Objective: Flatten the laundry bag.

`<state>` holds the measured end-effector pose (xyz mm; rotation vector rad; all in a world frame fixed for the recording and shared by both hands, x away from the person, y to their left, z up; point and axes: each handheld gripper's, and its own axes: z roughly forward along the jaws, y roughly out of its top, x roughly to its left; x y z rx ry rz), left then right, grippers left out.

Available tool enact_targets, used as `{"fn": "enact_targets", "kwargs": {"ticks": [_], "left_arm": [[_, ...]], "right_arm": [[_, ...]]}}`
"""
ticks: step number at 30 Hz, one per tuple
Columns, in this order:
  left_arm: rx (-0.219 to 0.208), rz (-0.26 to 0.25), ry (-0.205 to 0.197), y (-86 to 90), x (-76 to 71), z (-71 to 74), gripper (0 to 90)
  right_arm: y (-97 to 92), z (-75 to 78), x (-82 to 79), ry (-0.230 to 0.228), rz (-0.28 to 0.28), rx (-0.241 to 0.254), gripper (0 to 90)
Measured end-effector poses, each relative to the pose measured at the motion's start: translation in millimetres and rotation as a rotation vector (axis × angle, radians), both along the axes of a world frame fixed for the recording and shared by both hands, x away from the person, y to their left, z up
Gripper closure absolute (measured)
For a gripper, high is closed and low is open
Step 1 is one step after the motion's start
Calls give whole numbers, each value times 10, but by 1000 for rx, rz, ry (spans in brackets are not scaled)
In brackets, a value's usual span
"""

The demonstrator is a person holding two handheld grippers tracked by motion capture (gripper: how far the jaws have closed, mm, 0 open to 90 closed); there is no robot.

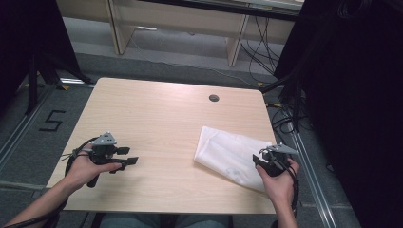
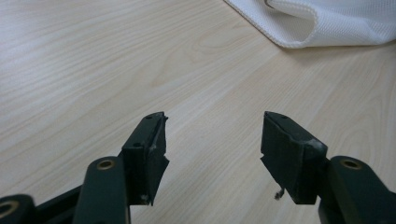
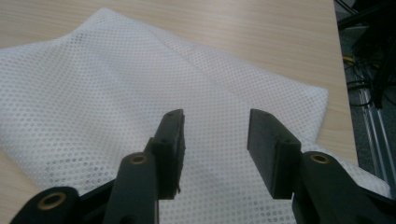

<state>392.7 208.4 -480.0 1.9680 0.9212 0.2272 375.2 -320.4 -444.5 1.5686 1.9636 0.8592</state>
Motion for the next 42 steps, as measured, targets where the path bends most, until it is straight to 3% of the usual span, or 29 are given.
{"fn": "enact_targets", "kwargs": {"ticks": [3,4,5,7,9,12,13,14,15,17,18,19,20,23,24,25,26,28,29,31,34,35,37,38,40,41,42], "left_arm": [[7,-6,-10,-39,12,8,388],[6,-7,-13,-53,15,6,384],[9,-19,-16,-67,28,2,382],[27,-27,-18,-77,37,-8,374],[33,-35,-10,-66,41,-25,374],[32,-33,-19,-40,28,-38,377],[32,-31,-18,-30,22,-35,379],[33,-34,-19,-16,21,-26,380],[33,-34,-19,-16,21,-26,380],[39,-44,-19,-38,29,-37,379],[39,-44,-19,-38,29,-37,379],[53,-49,-26,-60,37,-48,379],[55,-61,-17,-62,47,-47,379],[47,-49,-12,-79,50,-60,379],[55,-56,-4,-80,58,-64,378],[61,-58,-11,-76,61,-64,378],[60,-56,-17,-75,60,-65,379],[62,-50,-30,-65,56,-61,378],[62,-50,-30,-65,56,-61,378],[61,-48,-27,-57,53,-58,378],[70,-52,-29,-51,55,-56,378],[62,-56,-23,-60,55,-63,378],[58,-56,-24,-66,57,-71,378],[57,-54,-23,-73,56,-75,378],[55,-50,-12,-78,56,-81,378],[58,-52,-16,-76,59,-81,378],[69,-58,-21,-70,63,-76,378]], "right_arm": [[-39,-22,-3,10,-21,-4,562],[-90,-64,18,-29,6,-38,562],[-76,-80,19,-29,-15,5,562],[-95,-104,19,-25,-20,20,574],[-96,-74,-11,27,-55,41,584],[-169,-51,-1,8,-93,25,588],[-225,-50,16,-3,-80,-2,591],[-322,-58,23,36,-106,6,595],[-322,-58,23,36,-106,6,595],[-424,-128,46,112,-69,-8,642],[-434,-157,53,104,-58,-19,649],[-412,-158,46,134,-93,3,670],[-410,-143,62,121,-70,-11,694],[-416,-112,63,108,-71,-38,751],[-420,-101,71,139,-81,-46,794],[-426,-138,84,122,-86,-45,797],[-420,-136,65,164,-115,-27,799],[-403,-150,53,182,-170,3,780],[-451,-146,56,189,-144,-18,760],[-478,-171,62,151,-171,-48,701],[-487,-159,65,148,-194,-27,645],[-482,-173,79,154,-234,-12,591],[-496,-191,100,154,-232,-27,566],[-546,-236,158,164,-189,-53,519],[-557,-265,185,174,-180,-53,495],[-521,-302,200,191,-219,-28,478],[-479,-340,223,252,-253,-7,460]]}}
